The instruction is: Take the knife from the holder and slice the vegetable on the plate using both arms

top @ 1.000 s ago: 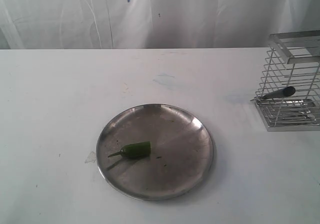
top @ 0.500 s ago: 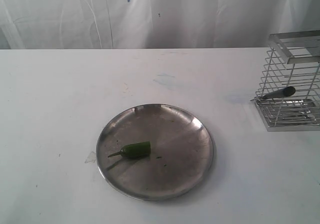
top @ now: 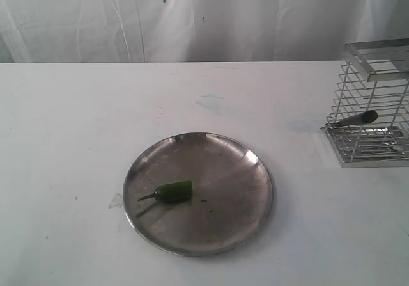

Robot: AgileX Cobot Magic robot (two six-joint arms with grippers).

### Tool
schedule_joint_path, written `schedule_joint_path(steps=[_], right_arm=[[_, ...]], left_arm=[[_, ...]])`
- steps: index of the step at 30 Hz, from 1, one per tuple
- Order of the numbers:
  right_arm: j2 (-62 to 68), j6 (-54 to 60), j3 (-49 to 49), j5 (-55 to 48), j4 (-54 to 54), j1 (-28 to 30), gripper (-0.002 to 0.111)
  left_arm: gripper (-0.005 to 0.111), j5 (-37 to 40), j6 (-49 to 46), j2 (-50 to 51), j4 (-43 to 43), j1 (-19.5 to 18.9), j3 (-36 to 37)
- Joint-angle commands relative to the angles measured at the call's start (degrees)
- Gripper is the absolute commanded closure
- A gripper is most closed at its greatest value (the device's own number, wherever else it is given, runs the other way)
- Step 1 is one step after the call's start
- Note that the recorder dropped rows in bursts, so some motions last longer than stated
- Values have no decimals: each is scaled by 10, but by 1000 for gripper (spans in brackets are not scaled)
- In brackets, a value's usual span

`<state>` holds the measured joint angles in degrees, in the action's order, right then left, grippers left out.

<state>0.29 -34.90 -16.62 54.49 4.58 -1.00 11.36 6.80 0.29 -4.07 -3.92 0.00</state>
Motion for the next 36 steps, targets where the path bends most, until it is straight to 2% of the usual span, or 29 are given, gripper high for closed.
schedule_joint_path(steps=[1,5,9,11,16,19,28,30,33,36], right_arm=[[47,125,-163,-68,31,4,108],[124,296,-249,-283,95,4,108],[220,413,-260,-589,95,4,108],[285,425,-258,-716,94,4,108],[416,370,-266,-832,64,4,108],[496,349,-299,-972,21,4,108],[688,465,-454,-1121,-160,4,108],[721,467,-479,-1152,-174,4,105],[758,467,-501,-1164,-179,4,93],[778,467,-501,-1157,-179,4,74]], left_arm=[[107,-2,3,-3,1,0,0],[107,-2,3,-3,1,0,0],[107,-2,3,-3,1,0,0],[107,-2,3,-3,1,0,0],[107,-2,3,-3,1,0,0],[107,-2,3,-3,1,0,0],[107,-2,3,-3,1,0,0],[107,-2,3,-3,1,0,0],[107,-2,3,-3,1,0,0],[107,-2,3,-3,1,0,0]])
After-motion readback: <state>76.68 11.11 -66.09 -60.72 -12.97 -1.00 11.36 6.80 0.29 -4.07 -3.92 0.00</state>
